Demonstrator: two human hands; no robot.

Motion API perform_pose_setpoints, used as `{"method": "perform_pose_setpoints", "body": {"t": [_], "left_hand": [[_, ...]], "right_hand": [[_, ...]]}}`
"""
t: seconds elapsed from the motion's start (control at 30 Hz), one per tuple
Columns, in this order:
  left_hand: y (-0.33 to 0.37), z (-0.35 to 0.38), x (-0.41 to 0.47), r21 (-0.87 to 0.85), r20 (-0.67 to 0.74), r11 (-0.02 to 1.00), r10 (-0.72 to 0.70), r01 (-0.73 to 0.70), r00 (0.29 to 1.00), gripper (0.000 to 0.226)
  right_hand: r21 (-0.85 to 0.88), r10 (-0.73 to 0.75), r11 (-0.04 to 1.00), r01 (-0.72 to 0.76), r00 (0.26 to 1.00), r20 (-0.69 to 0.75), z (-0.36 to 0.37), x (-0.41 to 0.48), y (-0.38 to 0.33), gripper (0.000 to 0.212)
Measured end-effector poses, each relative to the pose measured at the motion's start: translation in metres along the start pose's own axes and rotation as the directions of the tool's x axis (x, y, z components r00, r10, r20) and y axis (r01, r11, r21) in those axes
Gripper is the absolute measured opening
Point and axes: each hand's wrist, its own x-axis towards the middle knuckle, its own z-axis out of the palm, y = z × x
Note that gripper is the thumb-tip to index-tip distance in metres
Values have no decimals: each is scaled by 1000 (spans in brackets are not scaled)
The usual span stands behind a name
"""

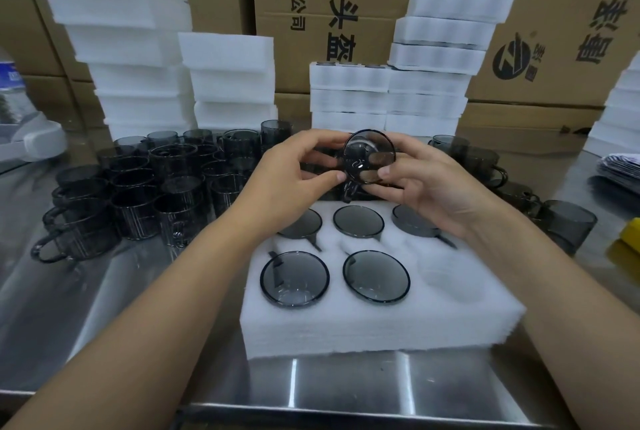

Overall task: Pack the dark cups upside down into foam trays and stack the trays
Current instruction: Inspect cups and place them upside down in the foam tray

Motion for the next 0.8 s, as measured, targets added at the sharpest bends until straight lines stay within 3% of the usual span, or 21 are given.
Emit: {"method": "perform_pose_setpoints", "body": {"t": [0.23, 0.43, 0.5, 0.63, 0.8], "left_hand": [[1, 0, -1, -3, -10, 998, 58, -58, 998, 50], [-3, -1, 1, -51, -32, 997, 51, -52, 998, 50], [-2, -2, 1, -82, -8, 996, 37, -38, 999, 51], [3, 1, -3, -133, 78, 991, 16, -6, 997, 62], [3, 3, -5, -164, 138, 986, 17, 6, 990, 65]], "right_hand": [[-86, -38, 996, 38, 999, -4, 1, -3, 1, 61], [-256, -116, 960, 114, 993, 5, 3, -3, 1, 56], [-228, -138, 964, 134, 990, -1, 4, -3, 1, 55], [-239, -206, 953, 187, 977, -59, 8, -4, -2, 46], [-268, -202, 952, 149, 963, -181, 14, -4, -4, 61]]}}
